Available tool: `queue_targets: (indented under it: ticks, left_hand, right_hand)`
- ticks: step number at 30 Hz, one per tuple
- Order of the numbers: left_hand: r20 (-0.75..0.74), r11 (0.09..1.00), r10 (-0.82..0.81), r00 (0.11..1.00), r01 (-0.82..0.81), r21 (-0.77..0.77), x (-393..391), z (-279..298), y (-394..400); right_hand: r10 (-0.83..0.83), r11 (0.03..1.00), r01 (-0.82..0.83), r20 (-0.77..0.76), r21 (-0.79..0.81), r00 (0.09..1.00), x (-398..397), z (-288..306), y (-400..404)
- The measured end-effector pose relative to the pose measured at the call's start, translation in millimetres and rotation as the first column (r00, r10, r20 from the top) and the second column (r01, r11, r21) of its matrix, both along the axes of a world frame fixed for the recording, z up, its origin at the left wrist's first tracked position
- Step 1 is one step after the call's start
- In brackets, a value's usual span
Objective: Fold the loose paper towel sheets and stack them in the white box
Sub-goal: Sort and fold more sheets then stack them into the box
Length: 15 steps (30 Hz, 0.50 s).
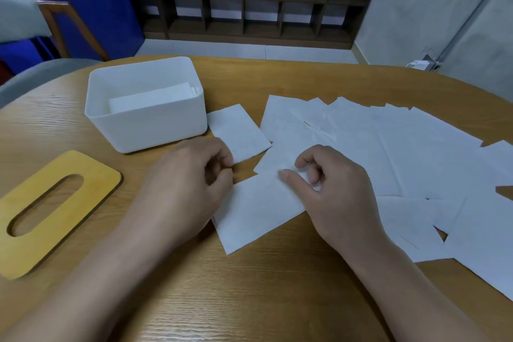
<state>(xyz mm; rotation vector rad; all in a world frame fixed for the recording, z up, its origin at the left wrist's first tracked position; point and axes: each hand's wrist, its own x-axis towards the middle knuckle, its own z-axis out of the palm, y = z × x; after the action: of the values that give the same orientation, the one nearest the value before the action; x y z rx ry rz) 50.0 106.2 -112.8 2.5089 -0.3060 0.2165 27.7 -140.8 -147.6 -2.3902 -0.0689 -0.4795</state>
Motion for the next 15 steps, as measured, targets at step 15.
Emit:
queue_targets:
  ticks: [15]
  left_hand:
    - [0.162,0.988,-0.053,0.985,0.029,0.150,51.4,-34.5,-19.9]
  right_hand:
    - [0.107,0.994,-0.107,-0.024,-0.032,0.994,-1.6,-6.4,1.4]
